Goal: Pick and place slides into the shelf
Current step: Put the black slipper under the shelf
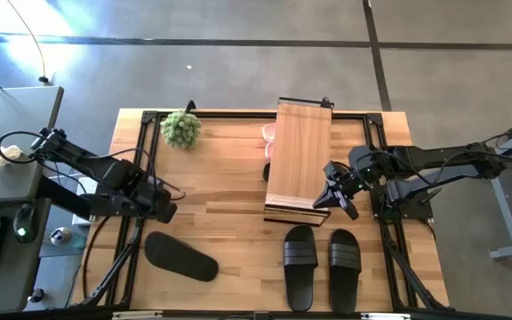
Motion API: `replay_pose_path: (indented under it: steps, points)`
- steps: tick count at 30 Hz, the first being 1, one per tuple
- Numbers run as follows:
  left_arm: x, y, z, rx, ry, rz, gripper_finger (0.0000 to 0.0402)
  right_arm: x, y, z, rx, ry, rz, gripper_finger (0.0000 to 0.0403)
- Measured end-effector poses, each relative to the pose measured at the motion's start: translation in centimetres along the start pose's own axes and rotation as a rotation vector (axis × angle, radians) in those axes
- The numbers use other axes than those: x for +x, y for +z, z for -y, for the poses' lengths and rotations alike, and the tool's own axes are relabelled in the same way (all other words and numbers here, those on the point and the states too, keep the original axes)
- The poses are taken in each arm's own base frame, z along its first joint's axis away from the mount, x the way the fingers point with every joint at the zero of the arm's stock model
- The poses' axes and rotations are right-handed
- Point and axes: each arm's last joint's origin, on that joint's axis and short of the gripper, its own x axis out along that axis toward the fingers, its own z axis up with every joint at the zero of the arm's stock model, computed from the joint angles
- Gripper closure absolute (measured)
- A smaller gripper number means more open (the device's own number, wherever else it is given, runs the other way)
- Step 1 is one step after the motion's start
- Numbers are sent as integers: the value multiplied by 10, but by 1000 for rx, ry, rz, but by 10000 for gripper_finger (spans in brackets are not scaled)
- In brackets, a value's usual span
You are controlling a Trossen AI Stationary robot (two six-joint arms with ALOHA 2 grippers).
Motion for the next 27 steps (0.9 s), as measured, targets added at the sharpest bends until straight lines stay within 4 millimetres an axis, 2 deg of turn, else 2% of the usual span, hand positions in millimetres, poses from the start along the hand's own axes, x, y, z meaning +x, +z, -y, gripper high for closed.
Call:
replay_pose_path:
  steps: [8,18,21,27]
  points:
    - [19,-13,8,-147,257,-120,402,0,0,0,-18,-12,7,403]
    - [54,-28,23,-205,510,-201,401,0,0,0,-47,-15,8,403]
    - [65,-31,30,-202,474,-237,401,0,0,0,-57,-16,7,403]
    - [83,-34,46,-210,276,-280,401,0,-1,1,-68,-17,-3,403]
